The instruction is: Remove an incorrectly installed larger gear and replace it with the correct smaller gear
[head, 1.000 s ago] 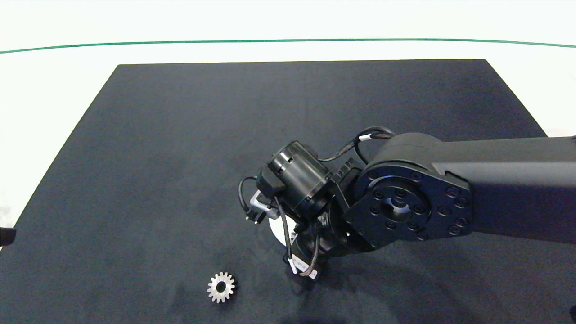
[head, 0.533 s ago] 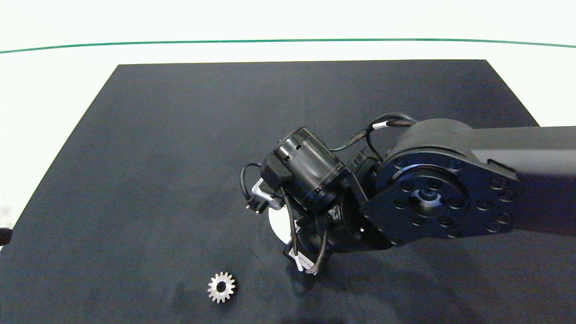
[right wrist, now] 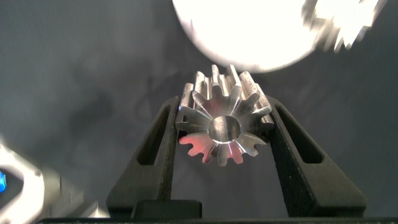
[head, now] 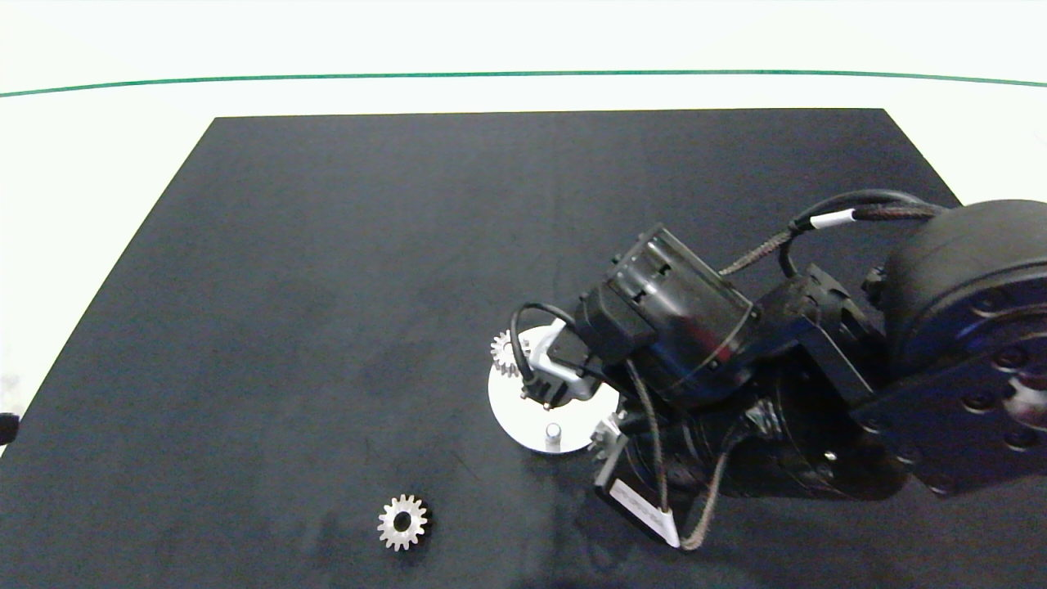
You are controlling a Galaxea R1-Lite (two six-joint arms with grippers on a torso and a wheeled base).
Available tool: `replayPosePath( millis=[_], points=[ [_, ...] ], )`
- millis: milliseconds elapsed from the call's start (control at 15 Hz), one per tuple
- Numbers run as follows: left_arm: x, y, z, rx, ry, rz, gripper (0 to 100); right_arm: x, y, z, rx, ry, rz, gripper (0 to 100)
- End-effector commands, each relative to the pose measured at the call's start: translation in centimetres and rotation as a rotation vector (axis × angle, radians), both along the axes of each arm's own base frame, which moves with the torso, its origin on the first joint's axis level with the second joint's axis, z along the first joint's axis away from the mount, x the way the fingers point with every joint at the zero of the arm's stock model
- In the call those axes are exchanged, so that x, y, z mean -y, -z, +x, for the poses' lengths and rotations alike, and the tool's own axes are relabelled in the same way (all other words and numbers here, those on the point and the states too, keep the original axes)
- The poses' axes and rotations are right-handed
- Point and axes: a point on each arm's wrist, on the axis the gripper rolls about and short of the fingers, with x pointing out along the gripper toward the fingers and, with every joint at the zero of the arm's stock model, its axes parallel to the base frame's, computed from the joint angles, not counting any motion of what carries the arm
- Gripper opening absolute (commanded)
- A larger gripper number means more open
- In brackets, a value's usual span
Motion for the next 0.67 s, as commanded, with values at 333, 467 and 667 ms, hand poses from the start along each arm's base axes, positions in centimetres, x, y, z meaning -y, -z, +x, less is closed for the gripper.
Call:
replayPosePath(
  millis=[333,467,667],
  points=[
    [0.0,0.1,-0.1,-0.005,-0.003,0.003,100,7.3,3.2,-1.9,-0.019,0.151,0.008,4],
    [0.0,0.1,-0.1,-0.005,-0.003,0.003,100,8.3,4.2,-1.9,-0.012,0.174,0.022,4],
    [0.0,0.1,0.0,-0.010,0.000,0.003,100,10.1,5.5,-2.1,-0.011,0.219,0.045,4]
  ],
)
